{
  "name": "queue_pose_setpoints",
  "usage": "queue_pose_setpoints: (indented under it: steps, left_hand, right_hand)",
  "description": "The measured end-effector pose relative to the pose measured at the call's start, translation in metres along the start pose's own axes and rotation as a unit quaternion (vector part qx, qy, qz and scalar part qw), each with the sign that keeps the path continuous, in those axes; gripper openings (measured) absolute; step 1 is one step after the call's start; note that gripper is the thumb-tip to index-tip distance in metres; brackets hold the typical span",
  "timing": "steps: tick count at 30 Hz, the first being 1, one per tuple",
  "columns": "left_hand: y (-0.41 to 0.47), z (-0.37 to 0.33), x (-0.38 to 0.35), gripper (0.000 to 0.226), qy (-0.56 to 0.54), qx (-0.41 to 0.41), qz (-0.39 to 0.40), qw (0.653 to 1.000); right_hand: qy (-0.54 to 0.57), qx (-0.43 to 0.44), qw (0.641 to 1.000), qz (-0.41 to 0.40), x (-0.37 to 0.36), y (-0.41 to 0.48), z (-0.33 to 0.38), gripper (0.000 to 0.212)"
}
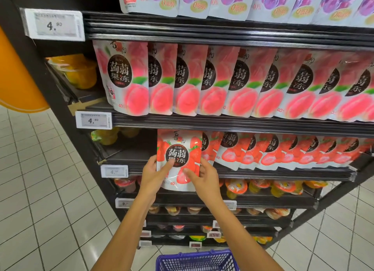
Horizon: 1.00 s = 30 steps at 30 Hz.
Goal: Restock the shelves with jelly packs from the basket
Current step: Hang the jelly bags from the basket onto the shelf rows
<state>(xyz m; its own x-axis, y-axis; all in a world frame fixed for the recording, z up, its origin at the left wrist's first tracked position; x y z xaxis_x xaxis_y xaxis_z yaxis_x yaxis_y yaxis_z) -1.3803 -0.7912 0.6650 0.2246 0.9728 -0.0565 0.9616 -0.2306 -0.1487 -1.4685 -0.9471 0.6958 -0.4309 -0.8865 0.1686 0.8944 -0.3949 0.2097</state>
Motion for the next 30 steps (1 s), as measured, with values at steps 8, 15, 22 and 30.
queue_pose_setpoints:
  steps: [8, 15, 22, 30]
  left_hand:
    - [-0.019, -0.031, 0.001, 0.037, 0.148, -0.133, -0.092, 0.976]
    - [-0.017, -0.019, -0.023, 0.059, 0.147, -0.100, -0.008, 0.984]
    - [-0.012, -0.019, -0.023, 0.057, 0.184, -0.126, -0.007, 0.975]
    - [-0.006, -0.018, -0.026, 0.042, 0.194, -0.123, -0.023, 0.973]
  right_hand:
    - [-0.103, -0.060, 0.986, -0.119, -0.008, 0.027, 0.001, 0.040]
    - [-0.003, -0.021, 0.996, -0.081, -0.031, 0.031, -0.001, 0.048]
    - [-0.064, 0.021, 0.986, -0.153, -0.001, 0.014, -0.006, 0.026]
    - [-0.119, 0.000, 0.974, -0.192, 0.012, 0.016, -0.013, 0.020]
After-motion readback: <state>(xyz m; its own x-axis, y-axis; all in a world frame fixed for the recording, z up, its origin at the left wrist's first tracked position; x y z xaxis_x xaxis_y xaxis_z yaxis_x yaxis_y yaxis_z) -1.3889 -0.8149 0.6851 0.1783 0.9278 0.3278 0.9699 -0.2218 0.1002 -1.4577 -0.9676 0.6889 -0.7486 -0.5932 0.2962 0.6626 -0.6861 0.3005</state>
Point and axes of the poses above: each hand's wrist, its own y-axis towards the middle knuckle, its own x-axis out of the back of the hand, z = x × y, the point moved 9 cm from there along y, towards the middle knuckle, and after that the axes turned 3 degrees about x, right-handed, at the moved point
